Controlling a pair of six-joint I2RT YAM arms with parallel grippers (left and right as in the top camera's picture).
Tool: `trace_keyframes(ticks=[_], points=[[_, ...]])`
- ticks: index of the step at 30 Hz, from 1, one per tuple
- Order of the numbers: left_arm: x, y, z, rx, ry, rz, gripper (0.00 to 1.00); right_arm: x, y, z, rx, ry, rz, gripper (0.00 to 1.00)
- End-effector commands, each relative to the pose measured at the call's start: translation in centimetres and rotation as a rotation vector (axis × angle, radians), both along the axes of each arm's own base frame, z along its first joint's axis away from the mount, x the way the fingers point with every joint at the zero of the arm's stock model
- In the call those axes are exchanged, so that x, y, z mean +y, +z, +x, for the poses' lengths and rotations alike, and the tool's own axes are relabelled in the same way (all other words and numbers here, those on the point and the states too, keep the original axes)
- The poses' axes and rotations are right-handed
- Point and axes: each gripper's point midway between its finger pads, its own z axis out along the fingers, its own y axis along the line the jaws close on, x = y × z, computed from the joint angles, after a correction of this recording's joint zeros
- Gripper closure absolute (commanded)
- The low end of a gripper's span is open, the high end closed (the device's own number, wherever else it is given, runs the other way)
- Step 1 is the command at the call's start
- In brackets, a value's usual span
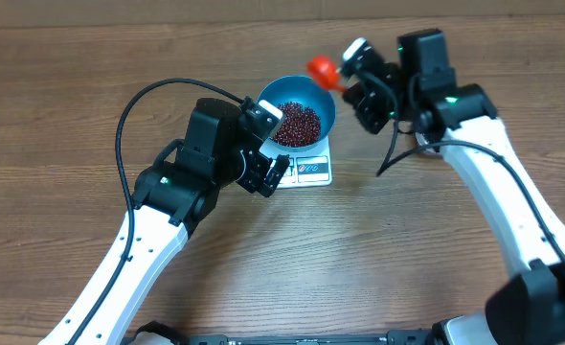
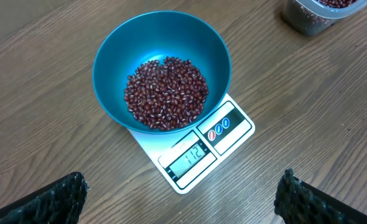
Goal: Scoop item into bowl and weigh 150g on scale
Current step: 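Move the empty scoop back right to the bean tub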
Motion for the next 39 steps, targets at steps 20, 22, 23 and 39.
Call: trace_keyframes(ticks=[20, 22, 23, 39], points=[[-0.1, 0.8, -0.2, -0.025, -0.021, -0.008, 0.00, -20.9, 0.0, -2.7, 0.170, -0.896, -0.129, 0.96], [-0.1, 0.8, -0.2, -0.025, -0.021, -0.008, 0.00, -21.3, -0.5, -3.4, 0.202, -0.905, -0.140, 0.96], [-0.1, 0.8, -0.2, -0.024, -0.021, -0.008, 0.00, -21.4, -0.8, -3.7, 0.219, -0.907, -0.146, 0.96], [-0.1, 0.8, -0.2, -0.024, -0.021, -0.007, 0.00, -21.4, -7.1, -4.1, 0.301, -0.902, -0.177, 0.93]])
